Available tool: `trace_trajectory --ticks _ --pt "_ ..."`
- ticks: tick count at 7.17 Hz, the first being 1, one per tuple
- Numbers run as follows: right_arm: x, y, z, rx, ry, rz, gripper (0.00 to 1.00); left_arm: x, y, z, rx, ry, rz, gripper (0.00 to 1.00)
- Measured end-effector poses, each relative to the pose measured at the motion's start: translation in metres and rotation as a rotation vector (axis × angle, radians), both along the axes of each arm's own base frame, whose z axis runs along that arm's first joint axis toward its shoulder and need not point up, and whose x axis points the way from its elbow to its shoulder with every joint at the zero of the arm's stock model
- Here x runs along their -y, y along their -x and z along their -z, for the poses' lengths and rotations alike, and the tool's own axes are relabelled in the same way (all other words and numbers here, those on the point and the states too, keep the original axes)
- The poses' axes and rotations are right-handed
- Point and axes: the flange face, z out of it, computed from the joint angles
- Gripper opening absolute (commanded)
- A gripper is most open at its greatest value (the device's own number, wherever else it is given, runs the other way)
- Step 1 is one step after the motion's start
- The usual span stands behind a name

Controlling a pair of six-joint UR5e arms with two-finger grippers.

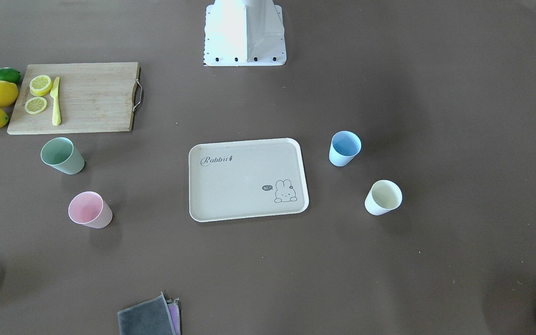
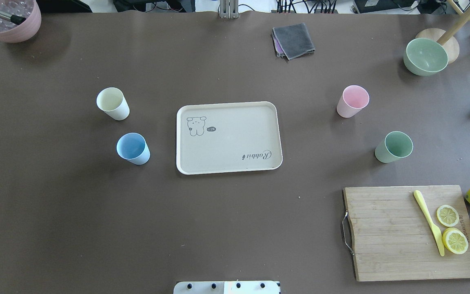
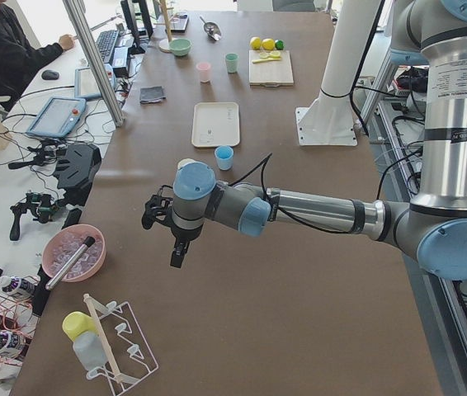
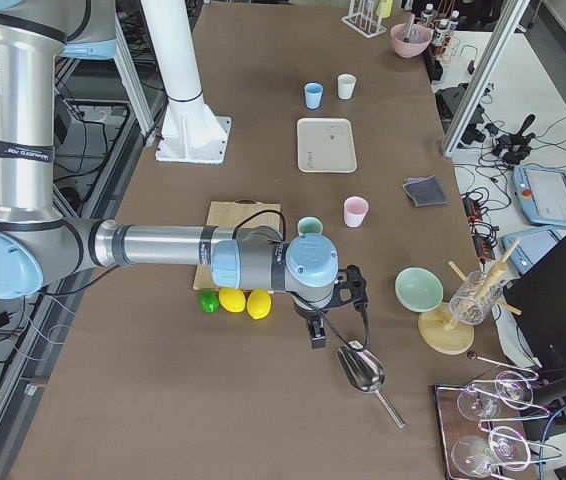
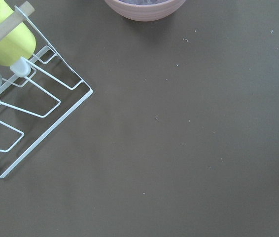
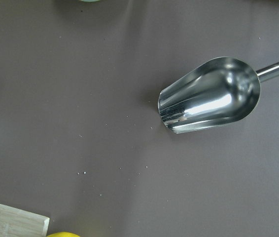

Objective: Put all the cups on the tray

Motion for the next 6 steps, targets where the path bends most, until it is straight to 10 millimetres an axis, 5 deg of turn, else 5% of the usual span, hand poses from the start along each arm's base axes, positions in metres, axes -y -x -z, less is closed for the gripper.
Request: trace_trajectory --ticks 3,6 --pt "0.019 0.045 0.029 0.015 0.008 -0.029 1.00 0.007 -0.039 0.028 -0.097 0.024 0.118 0.98" --pt "0.033 0.111 0.062 0.064 0.067 -0.112 1.00 -0.003 -0.132 0.092 -0.220 0.099 0.132 0.98"
